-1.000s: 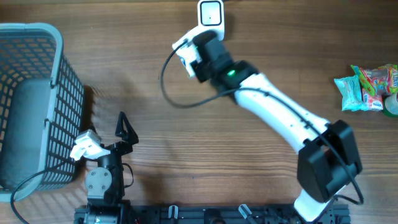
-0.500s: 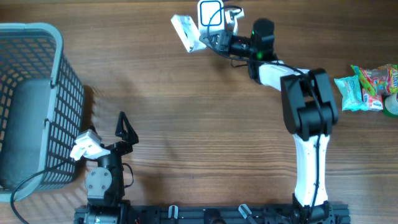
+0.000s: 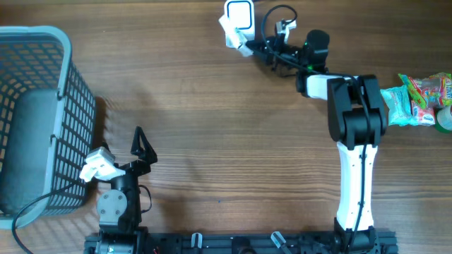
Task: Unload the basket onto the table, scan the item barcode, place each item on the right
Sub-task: 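Lift the Hansaplast pouch and hold it in front of the scanner, then carry the Hansaplast pouch to the right edge and release it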
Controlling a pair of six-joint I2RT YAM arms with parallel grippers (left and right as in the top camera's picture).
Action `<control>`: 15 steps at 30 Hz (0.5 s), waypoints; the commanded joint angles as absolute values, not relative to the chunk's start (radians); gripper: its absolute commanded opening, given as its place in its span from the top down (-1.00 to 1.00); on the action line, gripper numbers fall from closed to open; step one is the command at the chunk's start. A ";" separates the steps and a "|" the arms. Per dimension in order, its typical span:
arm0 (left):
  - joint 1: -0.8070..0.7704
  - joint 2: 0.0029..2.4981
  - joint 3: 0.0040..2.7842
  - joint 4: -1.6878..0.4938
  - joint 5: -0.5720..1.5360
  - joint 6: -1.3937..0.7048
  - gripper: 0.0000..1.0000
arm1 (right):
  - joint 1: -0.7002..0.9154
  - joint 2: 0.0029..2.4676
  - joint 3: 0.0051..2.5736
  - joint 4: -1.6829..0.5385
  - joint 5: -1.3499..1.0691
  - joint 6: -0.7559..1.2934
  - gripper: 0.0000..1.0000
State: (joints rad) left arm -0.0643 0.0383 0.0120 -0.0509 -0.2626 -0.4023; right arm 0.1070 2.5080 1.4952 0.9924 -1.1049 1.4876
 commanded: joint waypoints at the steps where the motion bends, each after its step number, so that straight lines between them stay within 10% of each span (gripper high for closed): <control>1: -0.060 0.033 0.006 -0.048 -0.258 -0.405 -1.00 | 0.093 2.521 1.552 0.998 -1.065 1.488 0.91; 15: -0.060 0.033 0.006 -0.048 -0.258 -0.405 -1.00 | -0.040 2.367 1.662 0.741 -1.174 1.097 0.90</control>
